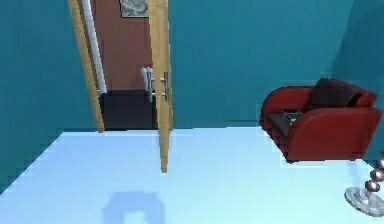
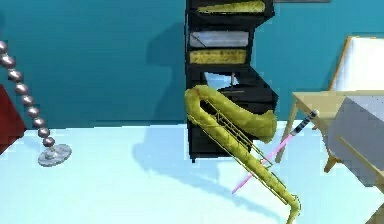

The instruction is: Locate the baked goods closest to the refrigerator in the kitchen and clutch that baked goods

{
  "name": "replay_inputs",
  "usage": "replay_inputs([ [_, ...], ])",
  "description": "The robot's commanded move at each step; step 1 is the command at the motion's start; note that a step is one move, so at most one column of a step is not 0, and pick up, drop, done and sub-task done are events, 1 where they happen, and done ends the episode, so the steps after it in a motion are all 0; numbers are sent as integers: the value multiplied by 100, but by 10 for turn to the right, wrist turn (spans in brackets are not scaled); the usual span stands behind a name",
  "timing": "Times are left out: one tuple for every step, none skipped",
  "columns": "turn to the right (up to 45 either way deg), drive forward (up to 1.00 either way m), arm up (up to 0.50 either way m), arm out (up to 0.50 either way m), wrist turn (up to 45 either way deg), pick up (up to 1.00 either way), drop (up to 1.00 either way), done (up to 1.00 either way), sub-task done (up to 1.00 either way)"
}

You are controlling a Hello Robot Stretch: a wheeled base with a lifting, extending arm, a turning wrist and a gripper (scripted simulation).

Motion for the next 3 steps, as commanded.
replay_inputs([
  [0, 20, 0, 0, 0, 0, 0, 0, 0],
  [-270, 0, 0, 0, 0, 0, 0, 0, 0],
  [0, 100, 0, 0, 0, 0, 0, 0, 0],
])
